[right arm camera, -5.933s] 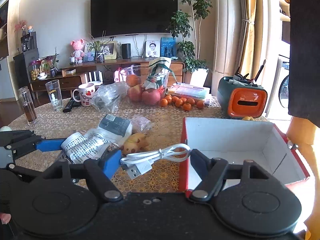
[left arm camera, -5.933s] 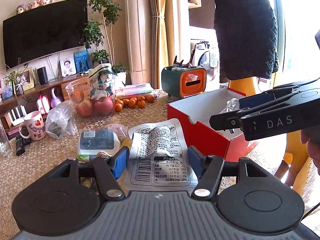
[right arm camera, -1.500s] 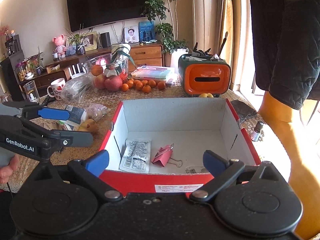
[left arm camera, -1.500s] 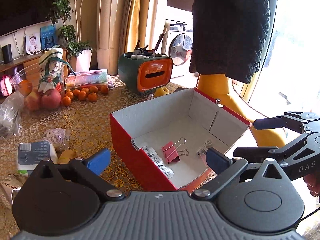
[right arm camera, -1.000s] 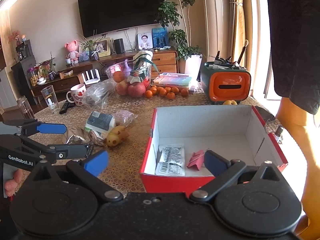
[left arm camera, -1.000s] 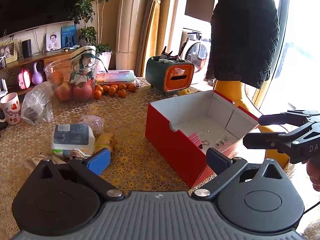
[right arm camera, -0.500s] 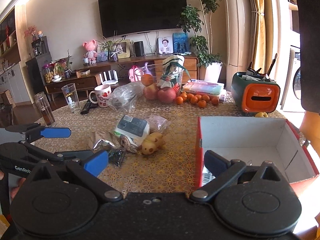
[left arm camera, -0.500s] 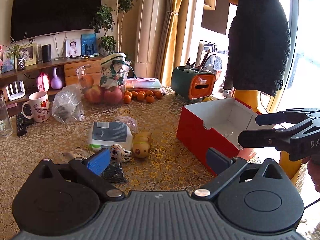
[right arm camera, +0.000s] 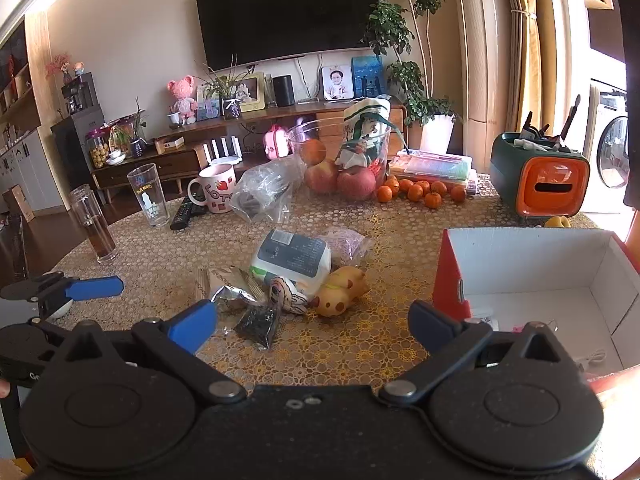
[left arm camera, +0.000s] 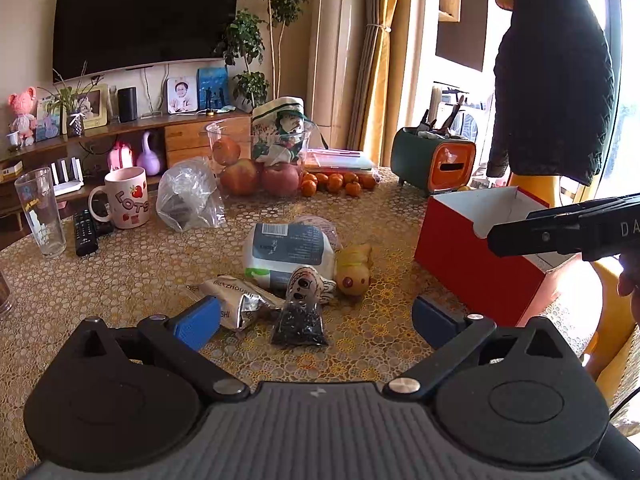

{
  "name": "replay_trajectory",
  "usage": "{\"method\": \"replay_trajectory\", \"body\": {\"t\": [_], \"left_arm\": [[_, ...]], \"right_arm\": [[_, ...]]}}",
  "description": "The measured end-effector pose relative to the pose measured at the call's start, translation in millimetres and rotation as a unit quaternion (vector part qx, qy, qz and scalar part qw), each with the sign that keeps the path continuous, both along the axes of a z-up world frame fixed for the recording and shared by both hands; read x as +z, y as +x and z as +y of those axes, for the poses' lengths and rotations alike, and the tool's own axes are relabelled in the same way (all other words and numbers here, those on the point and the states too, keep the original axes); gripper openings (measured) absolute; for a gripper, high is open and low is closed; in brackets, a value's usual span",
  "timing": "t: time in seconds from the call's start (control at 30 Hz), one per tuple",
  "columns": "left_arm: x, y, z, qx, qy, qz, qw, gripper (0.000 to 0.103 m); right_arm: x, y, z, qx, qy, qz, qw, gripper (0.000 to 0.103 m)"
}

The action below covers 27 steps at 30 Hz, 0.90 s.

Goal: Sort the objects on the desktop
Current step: 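Move the left tool to the silver ZHOUSHI bag while the right tool approaches the yellow toy dog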

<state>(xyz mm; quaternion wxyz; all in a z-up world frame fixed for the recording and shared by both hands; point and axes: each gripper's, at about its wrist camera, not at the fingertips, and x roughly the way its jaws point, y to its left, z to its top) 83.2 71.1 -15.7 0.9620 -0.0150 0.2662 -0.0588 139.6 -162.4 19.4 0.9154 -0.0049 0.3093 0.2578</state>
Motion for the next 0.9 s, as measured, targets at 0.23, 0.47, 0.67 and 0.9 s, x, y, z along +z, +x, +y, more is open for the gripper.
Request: {"method": "replay_trajectory", "body": {"t": [0.23, 0.47, 0.67, 0.9], "left_arm": [[-14, 23, 21, 0.014, 0.008, 0.0, 0.9999, 0.102], [-34, 58, 40, 0.011, 0.026, 0.01, 0.9996, 0.102], [-46, 85, 48, -0.006, 0.046, 0.01, 0.9989, 0.102], [-65, 116, 54, -0.017, 0.062, 0.03, 0.9975, 0.102]], "right_arm": [[-19, 25, 18, -0.007, -0.009, 0.017, 1.0, 0.102], [-40, 58, 37, -0.013, -0.028, 0.024, 0.999, 0.102], [-56, 87, 48, -0.024, -0.032, 0.037, 0.999, 0.102], [-75, 112, 60, -0.034, -0.049, 0.052, 0.997, 0.1]]}}
